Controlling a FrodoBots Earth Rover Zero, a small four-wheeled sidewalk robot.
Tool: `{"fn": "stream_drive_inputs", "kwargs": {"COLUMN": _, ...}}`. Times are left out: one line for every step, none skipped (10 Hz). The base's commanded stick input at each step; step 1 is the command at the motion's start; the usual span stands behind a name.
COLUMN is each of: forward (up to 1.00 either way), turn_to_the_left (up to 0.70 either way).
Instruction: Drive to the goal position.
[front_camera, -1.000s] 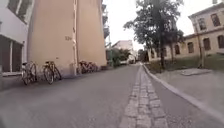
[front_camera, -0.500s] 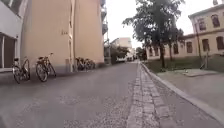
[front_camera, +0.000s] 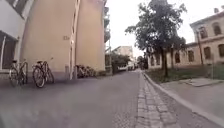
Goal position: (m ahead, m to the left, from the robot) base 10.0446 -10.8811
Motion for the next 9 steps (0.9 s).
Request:
{"fn": "stream_drive_inputs", "kwargs": {"forward": 0.6, "turn_to_the_left": -0.11}}
{"fn": "stream_drive_inputs", "kwargs": {"forward": 0.6, "turn_to_the_left": -0.08}}
{"fn": "stream_drive_inputs", "kwargs": {"forward": 0.6, "turn_to_the_left": -0.06}}
{"fn": "stream_drive_inputs", "kwargs": {"forward": 0.6, "turn_to_the_left": -0.03}}
{"fn": "stream_drive_inputs", "kwargs": {"forward": 0.6, "turn_to_the_left": 0.0}}
{"fn": "stream_drive_inputs", "kwargs": {"forward": 0.6, "turn_to_the_left": 0.0}}
{"fn": "stream_drive_inputs", "kwargs": {"forward": 0.6, "turn_to_the_left": 0.0}}
{"fn": "stream_drive_inputs", "kwargs": {"forward": 0.6, "turn_to_the_left": 0.0}}
{"fn": "stream_drive_inputs", "kwargs": {"forward": 0.6, "turn_to_the_left": 0.0}}
